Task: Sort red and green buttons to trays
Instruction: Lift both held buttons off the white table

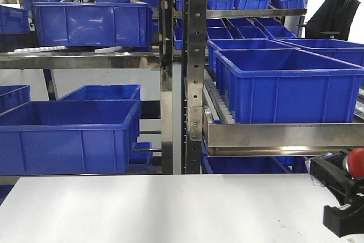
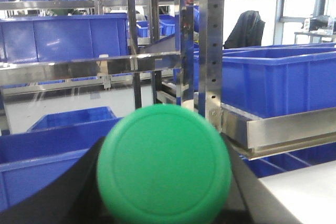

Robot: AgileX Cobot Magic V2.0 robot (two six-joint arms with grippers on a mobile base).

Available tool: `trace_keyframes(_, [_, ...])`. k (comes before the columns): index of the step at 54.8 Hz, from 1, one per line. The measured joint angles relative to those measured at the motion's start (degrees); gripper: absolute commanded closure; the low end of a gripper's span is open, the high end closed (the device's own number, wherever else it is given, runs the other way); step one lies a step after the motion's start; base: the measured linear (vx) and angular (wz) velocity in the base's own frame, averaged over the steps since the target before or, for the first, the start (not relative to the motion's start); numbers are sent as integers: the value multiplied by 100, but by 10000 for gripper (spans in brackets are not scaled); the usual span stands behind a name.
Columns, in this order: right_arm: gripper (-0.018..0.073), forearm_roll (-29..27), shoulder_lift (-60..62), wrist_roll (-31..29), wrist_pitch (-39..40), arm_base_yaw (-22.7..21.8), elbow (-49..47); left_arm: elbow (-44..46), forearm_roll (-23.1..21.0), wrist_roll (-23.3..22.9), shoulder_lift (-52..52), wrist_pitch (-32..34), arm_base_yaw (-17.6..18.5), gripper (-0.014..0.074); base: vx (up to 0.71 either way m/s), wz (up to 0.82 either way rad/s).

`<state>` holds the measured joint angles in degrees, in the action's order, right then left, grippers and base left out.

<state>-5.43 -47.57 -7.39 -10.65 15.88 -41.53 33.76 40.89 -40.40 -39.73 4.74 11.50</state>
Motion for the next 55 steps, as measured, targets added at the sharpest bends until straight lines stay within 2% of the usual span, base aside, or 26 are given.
trace_keyframes(55, [568, 0, 0, 0, -23, 0, 0, 0, -5, -4, 0, -53, 0, 595, 0, 0])
